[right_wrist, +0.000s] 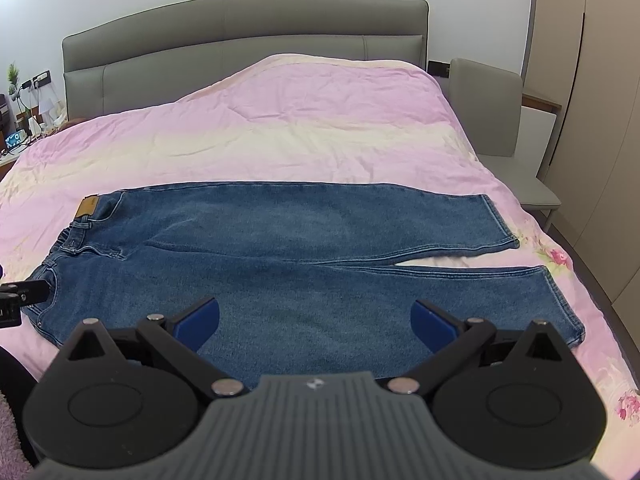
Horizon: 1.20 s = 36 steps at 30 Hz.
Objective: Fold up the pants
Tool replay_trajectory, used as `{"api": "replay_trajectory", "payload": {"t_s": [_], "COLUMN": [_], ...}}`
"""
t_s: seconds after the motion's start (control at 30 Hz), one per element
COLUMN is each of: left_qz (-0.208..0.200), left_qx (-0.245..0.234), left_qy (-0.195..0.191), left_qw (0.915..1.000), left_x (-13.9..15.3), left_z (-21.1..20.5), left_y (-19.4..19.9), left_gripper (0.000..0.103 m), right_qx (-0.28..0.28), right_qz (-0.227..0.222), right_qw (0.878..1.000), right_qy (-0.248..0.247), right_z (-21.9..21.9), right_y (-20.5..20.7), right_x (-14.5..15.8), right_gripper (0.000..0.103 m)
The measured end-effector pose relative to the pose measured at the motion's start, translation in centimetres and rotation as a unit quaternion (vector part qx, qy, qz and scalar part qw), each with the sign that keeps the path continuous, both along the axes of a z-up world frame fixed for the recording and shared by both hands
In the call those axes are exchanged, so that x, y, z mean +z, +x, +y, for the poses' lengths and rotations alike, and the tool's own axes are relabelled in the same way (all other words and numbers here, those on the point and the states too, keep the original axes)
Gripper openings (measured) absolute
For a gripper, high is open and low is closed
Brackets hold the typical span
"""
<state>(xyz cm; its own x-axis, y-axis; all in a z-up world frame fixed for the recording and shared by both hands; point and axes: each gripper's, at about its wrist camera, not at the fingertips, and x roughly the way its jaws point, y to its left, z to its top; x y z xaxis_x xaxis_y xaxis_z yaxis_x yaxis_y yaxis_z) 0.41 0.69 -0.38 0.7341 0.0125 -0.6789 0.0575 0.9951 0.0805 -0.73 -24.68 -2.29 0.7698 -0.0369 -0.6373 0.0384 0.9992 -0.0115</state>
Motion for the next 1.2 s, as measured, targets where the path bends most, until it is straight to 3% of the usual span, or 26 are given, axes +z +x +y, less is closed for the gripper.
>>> {"api": "replay_trajectory", "payload": {"t_s": [1.2], "left_qz": [0.001], "left_qx": [0.0], "left_qy": [0.004], "left_qw": [1.0], "left_x": [0.18], "left_z": [-0.32], "left_y": [-0.27], "left_gripper": [0.099], "right_qx": [0.001], "right_qz": [0.003], "right_qw": [1.0], "right_qy": [0.009], "right_z": [-0.09], "right_y": [0.15], "right_x": [-0.15], "right_gripper": [0.098]}}
